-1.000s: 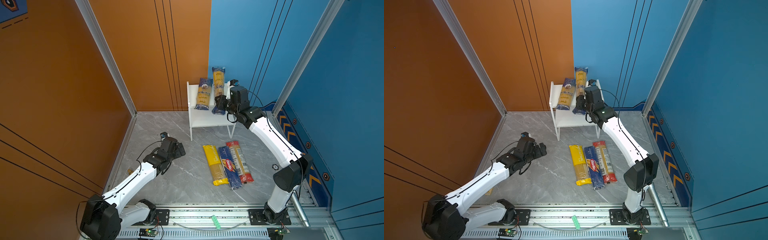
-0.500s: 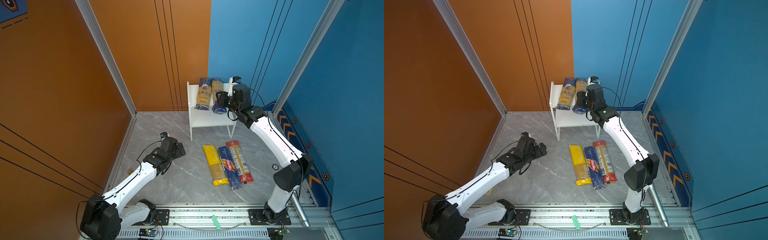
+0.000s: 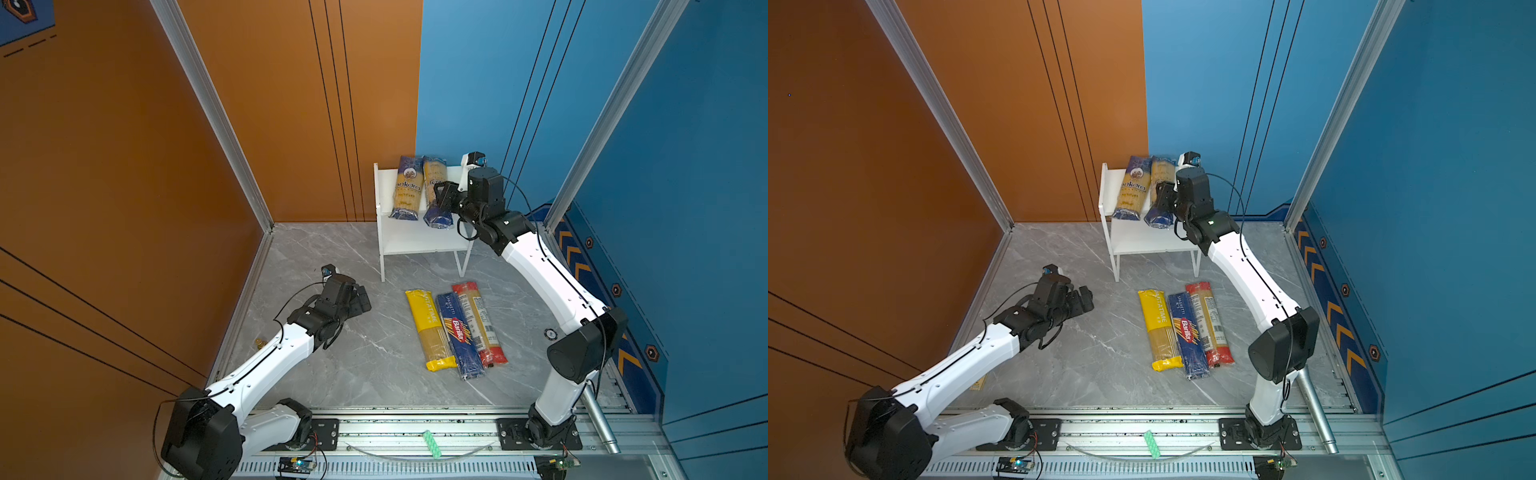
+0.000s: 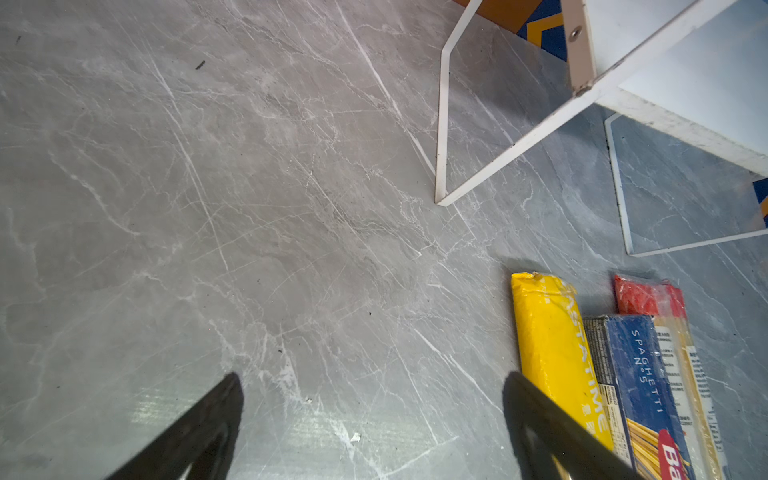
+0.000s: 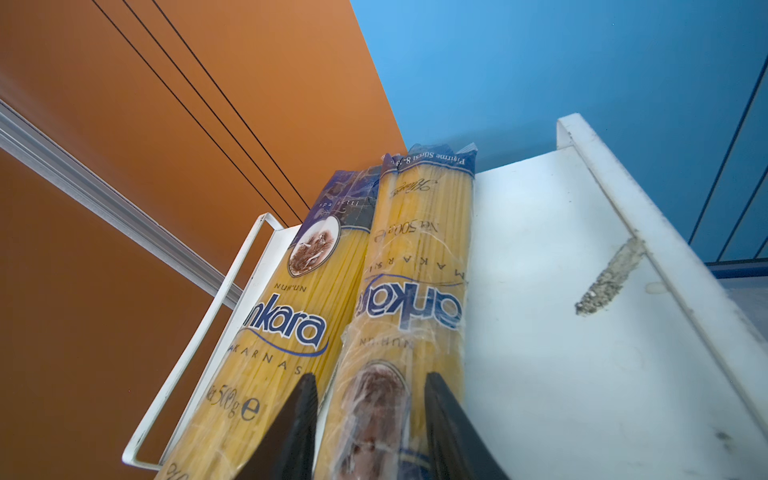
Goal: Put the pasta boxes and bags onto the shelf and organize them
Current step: 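Lower the Ankara bag onto the top tier and open the right gripper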
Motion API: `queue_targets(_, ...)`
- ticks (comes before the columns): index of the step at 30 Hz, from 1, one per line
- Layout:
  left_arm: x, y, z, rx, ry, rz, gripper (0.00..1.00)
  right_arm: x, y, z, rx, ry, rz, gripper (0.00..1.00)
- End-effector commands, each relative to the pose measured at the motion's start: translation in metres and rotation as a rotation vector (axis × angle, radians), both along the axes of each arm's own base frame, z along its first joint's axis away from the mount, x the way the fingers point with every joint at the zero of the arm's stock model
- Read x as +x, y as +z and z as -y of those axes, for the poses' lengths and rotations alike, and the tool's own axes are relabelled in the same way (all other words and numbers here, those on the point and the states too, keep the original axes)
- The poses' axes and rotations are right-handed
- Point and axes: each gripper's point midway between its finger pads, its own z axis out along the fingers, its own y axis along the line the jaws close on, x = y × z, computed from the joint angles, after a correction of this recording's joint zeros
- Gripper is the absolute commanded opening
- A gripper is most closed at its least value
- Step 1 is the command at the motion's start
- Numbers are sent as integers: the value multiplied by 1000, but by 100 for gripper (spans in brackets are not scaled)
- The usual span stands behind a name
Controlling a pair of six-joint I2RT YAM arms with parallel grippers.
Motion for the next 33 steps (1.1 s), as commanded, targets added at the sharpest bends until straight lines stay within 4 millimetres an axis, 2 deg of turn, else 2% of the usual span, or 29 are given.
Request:
queue_targets(1, -3, -8, -4, 29, 10, -24, 98, 0, 4, 4, 19, 4, -9, 42)
queue_targets(8, -3, -9, -3, 23, 9, -30, 98, 3, 2, 11, 15, -3, -17, 44)
queue_targets(19, -4, -9, -3, 21, 10, -28, 98, 0, 1, 11, -14, 22, -18, 43)
queue_targets(24, -4, -8, -3, 21, 10, -27, 98, -17, 13, 12, -42, 63, 3, 44)
queue_targets(29, -3, -10, -2, 21, 7, -33, 98, -43, 30, 26, -77, 75, 28, 46)
queue_targets(33, -3, -10, -1, 18, 4, -35, 98, -68, 34, 39, -101, 93, 24, 48)
